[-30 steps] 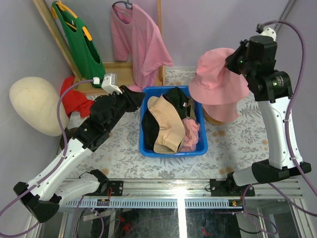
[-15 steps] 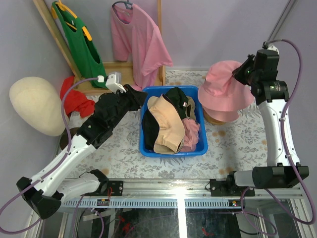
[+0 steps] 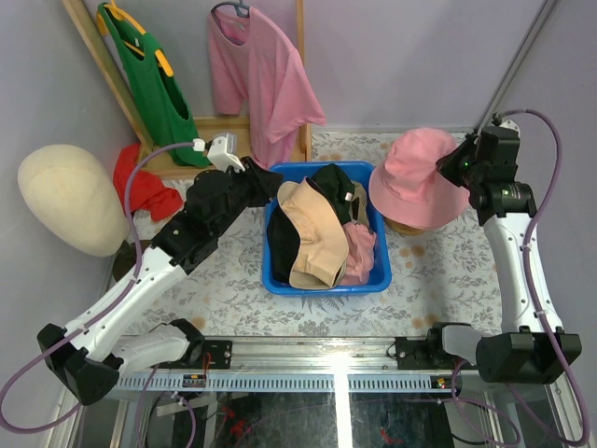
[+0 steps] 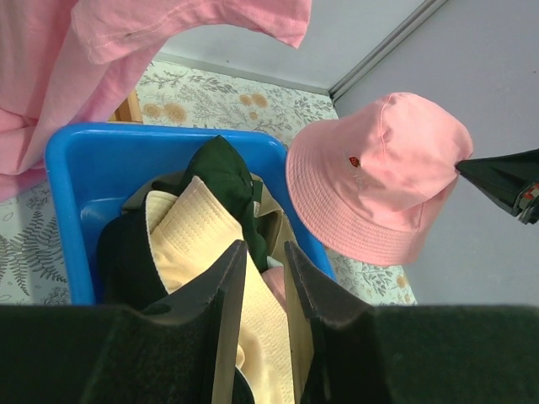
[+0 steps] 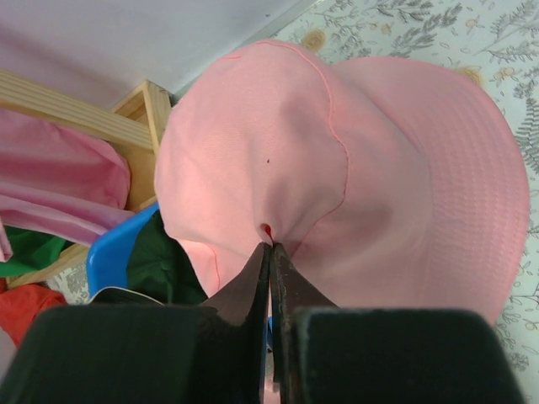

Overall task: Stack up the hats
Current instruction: Stack the hat on the hat.

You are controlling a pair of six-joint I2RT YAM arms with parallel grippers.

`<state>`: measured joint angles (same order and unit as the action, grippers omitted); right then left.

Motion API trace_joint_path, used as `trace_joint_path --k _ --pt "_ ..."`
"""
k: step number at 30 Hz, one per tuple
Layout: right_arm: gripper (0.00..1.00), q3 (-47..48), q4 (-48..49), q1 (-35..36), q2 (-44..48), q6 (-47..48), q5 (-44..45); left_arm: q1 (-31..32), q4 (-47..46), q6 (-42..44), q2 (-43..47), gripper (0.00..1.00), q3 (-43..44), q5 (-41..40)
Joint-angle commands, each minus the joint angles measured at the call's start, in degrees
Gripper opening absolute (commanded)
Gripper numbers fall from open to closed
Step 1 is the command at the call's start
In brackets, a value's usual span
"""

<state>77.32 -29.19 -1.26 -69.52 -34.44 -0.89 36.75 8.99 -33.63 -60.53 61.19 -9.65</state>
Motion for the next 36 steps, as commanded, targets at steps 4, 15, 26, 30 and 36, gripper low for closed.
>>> trace_joint_path --k 4,15,26,30,36 --pt "0.0 -6.47 4.69 -1.7 2.8 -1.35 -1.54 1.16 -2.98 0.83 -1.76 0.24 3.38 1.98" --pt "0.0 -11.03 5.86 -2.43 1.73 -3.26 -0.66 1.39 3.77 0.2 -1.06 0.57 -0.53 -3.33" --pt "0.13 -6.39 3.96 -2.43 0.09 -2.9 -0.4 -0.03 9.91 -6.73 0.57 0.68 -8.33 -11.79" --pt "0.18 -5.57 3.43 -2.43 -0.16 -2.3 -0.58 -3.96 9.62 -9.95 -0.73 0.67 -9.91 -9.2" --pt "0.23 -4.77 2.39 -2.43 -0.27 -1.58 -0.61 -9.79 5.55 -10.37 -3.73 0.66 -11.69 -3.23"
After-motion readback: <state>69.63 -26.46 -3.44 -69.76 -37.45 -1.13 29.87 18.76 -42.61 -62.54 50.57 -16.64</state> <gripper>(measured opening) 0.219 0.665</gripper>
